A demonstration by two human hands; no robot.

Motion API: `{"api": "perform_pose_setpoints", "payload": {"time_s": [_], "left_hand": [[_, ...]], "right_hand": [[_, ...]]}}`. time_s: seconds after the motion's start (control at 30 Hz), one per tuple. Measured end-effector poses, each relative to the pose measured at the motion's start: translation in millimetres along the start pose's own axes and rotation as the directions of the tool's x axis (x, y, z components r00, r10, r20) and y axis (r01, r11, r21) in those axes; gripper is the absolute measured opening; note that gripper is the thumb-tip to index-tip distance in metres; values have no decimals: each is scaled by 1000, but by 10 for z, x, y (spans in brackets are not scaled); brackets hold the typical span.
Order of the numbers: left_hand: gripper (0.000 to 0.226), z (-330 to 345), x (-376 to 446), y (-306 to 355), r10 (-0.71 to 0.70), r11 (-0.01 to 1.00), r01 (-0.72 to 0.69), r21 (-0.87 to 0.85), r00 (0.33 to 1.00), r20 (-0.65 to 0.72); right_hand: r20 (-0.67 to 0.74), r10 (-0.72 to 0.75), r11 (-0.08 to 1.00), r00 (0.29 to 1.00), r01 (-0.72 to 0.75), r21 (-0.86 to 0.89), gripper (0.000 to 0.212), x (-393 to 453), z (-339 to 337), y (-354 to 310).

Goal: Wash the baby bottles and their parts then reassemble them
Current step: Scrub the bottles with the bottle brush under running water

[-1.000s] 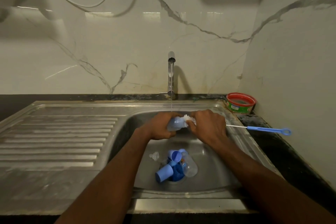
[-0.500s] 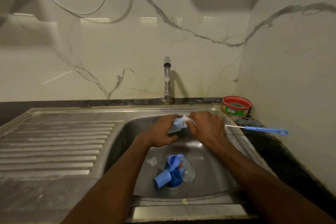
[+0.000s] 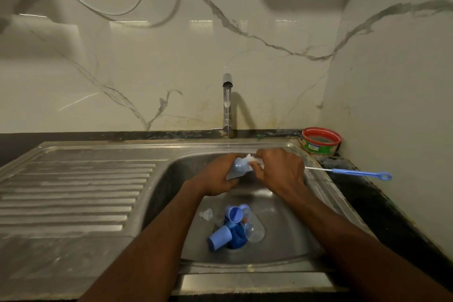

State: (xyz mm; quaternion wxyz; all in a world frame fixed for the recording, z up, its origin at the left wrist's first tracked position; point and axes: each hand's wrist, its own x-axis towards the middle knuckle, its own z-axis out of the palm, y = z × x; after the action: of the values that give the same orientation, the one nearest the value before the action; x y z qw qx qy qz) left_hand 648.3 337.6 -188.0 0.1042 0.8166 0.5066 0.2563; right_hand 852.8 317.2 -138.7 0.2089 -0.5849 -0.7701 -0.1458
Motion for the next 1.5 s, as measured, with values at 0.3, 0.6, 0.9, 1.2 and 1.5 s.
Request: {"api": "perform_pose_setpoints", "payload": {"time_s": [0.3,0.6,0.9,1.2,1.5], "left_hand": [[74,-97,36,-109,98,961,-37,273,972,-214],[62,-63,5,-9,4,992,-10,129,999,47],[82,60,32,-33,-6,992,9,123,1000,-22],[62,-157,77,-9,99,974,-52,219,973,-207],[79,9,-26,-23,20,995,-24,94,999,40]], "right_hand": [[89,-57,998,994,56,18,42,-32,-43,-135],[91,90,996,992,-89,-17,45,-10,31,-2],[97,-70,996,993,75,-44,43,16,77,-28],[67,8,1000,998,-7,-12,44,41,97,17],[89,72,997,993,-72,-6,41,28,131,-16]]}}
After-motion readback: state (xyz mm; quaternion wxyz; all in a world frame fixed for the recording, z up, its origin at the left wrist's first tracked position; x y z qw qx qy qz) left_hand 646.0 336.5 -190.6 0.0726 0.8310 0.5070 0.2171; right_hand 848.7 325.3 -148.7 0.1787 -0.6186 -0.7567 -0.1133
